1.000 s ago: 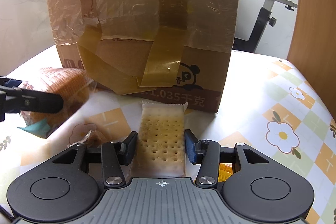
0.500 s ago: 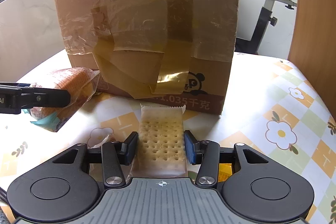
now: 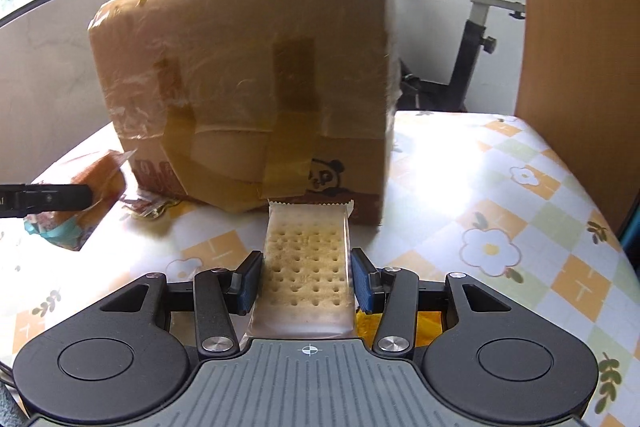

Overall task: Organize snacks
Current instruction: 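Lift the cracker packet and wrapped cake and carry them over the box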

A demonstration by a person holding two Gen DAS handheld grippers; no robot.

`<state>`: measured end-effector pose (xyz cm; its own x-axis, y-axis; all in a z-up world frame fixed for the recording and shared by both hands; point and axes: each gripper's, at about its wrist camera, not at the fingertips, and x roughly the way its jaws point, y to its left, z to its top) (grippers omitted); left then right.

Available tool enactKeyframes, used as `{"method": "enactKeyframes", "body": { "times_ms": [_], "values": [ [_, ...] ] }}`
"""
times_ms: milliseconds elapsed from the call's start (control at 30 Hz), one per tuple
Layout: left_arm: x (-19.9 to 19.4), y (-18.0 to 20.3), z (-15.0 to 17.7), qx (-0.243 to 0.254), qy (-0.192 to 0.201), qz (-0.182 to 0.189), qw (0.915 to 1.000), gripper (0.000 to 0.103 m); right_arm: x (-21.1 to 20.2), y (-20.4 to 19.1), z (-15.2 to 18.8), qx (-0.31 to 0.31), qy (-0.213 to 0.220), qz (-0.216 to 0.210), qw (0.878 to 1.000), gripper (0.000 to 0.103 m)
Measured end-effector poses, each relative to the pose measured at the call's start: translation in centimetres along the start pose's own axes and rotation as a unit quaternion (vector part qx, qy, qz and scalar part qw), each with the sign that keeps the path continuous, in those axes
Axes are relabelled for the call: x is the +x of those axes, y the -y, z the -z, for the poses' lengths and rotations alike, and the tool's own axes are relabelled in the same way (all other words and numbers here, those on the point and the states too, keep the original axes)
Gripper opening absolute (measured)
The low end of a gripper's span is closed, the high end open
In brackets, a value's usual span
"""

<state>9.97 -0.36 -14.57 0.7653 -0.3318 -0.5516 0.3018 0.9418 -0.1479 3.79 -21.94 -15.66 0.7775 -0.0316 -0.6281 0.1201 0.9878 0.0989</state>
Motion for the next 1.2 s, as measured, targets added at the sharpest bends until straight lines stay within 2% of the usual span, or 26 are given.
{"method": "enactKeyframes", "body": {
  "times_ms": [233,400,533,700,933,1067,1200],
  "values": [
    [-0.5,-0.7,-0.6,-0.01,0.014,-0.019,0.9997,0.077,-1.1,1.5,-0.1,0.015,0.009,0.02,1.0,0.043],
    [-1.2,-2.4,-2.2,-0.023,0.031,-0.04,0.9984,0.077,-2.6,3.4,-1.0,0.036,0.041,0.049,0.997,0.043],
    [-2.6,-3.7,-4.9,-0.023,0.07,-0.06,0.9955,0.077,-4.1,5.1,-2.8,0.062,0.078,0.062,0.993,0.043],
    [-4.4,-4.2,-9.1,-0.005,0.123,-0.071,0.9899,0.077,-6.0,5.9,-6.5,0.052,0.142,0.064,0.986,0.043],
    [-5.0,-1.5,-14.6,0.04,0.172,-0.04,0.9834,0.077,-7.1,5.8,-12.8,0.015,0.208,0.038,0.977,0.043],
    [-2.4,1.4,-17.2,0.064,0.169,-0.008,0.9835,0.078,-5.4,4.7,-16.6,-0.005,0.211,0.0,0.978,0.043],
    [1.8,3.1,-18.9,0.065,0.14,0.016,0.9879,0.078,-2.2,1.9,-19.5,-0.054,0.196,-0.02,0.979,0.043]
  ]
}}
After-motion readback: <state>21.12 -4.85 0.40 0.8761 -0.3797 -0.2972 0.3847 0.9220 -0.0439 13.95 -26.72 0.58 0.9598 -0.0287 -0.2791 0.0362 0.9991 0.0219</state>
